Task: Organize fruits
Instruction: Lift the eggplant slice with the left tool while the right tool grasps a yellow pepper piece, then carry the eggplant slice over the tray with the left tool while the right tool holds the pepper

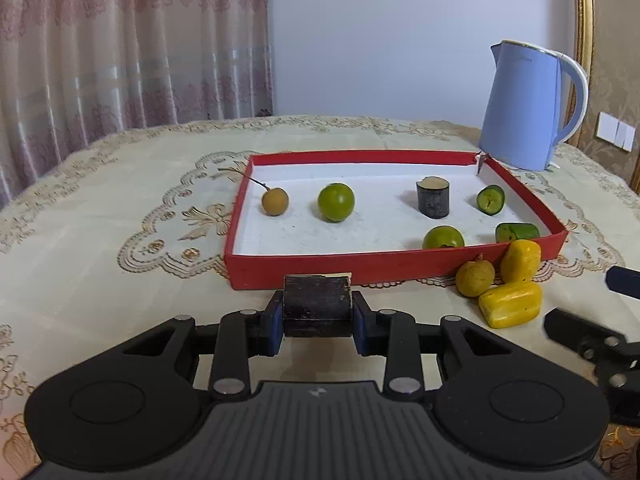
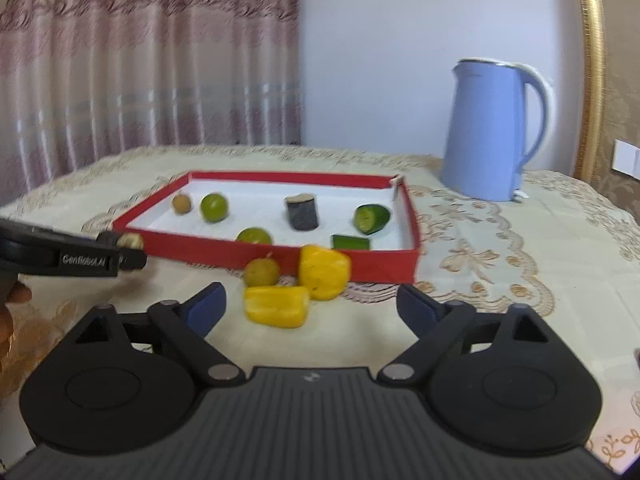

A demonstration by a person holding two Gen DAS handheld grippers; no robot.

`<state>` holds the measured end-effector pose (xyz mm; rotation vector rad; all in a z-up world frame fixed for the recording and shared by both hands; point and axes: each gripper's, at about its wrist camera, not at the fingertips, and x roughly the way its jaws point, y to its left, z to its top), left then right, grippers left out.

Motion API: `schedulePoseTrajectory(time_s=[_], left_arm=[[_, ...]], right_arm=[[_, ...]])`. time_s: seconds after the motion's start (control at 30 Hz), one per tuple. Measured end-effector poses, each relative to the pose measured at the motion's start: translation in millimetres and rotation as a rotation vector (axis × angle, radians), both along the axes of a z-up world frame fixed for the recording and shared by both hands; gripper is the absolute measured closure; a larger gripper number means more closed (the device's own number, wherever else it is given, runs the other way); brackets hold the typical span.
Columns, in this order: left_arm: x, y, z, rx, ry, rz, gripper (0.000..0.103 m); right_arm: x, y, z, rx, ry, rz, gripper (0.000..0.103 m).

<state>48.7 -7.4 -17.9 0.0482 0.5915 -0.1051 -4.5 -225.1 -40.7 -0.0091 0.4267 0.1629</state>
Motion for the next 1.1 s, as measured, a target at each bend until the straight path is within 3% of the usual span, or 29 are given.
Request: schedulePoseTrajectory(time_s=[0.33,0.63,1.1], left_arm=[[-6,4,2,0.018,-0.017,0.004,0.071],[-5,7,1,0.01,-0.011,-0.005,0.071],[-4,14,1,0.007,0.002,0.002,0.071]], right_arm=[[36,31,-9,-0.107,0.112,-0.016,0.041],[52,41,-10,-0.102,0.164,-0.026,0.056],[29,32,-4,-0.09,0.114,-0.033,0.058]])
